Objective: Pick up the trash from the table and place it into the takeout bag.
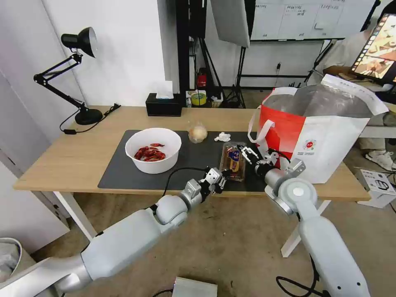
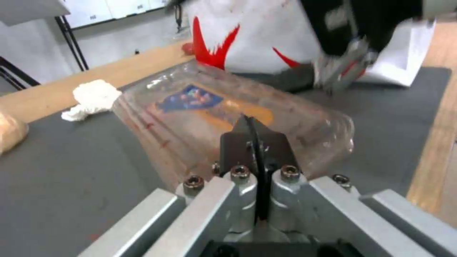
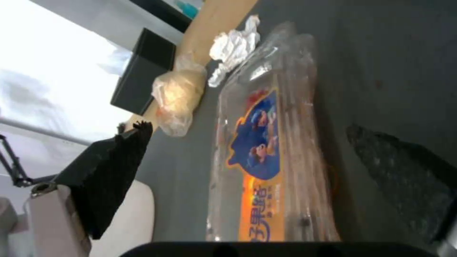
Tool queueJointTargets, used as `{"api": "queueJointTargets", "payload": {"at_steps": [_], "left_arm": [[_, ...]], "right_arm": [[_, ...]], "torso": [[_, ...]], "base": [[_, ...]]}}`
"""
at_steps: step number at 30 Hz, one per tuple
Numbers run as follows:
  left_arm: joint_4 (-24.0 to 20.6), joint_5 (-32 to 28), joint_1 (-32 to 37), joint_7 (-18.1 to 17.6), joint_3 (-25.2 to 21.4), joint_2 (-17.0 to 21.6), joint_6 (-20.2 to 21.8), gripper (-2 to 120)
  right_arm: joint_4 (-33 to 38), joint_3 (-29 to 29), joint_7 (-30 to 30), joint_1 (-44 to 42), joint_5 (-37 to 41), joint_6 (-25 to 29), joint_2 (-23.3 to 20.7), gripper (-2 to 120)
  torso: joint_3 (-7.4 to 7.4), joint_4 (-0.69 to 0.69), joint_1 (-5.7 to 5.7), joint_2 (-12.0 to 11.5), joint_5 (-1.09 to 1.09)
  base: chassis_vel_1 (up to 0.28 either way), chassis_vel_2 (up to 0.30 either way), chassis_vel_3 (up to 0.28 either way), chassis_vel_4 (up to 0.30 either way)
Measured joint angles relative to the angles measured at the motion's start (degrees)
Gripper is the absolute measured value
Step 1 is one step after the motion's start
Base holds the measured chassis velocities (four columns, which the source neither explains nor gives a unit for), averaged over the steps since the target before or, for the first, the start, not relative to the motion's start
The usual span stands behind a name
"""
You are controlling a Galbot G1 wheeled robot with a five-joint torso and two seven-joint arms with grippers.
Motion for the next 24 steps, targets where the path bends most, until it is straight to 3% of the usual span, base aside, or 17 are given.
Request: {"api": "queueJointTargets", "payload": {"at_steps": [24], "left_arm": [[-0.2, -0.5, 0.4, -0.6, -0.2, 0.1, -0.1, 0]], "right_arm": [[-5.3, -2.1, 2.7, 4.3, 0.7, -3.4, 2.5, 100]], "torso": [[-0.02, -0.02, 0.0, 0.0, -0.02]], "base": [[0.0, 0.0, 0.0, 0.0]]}}
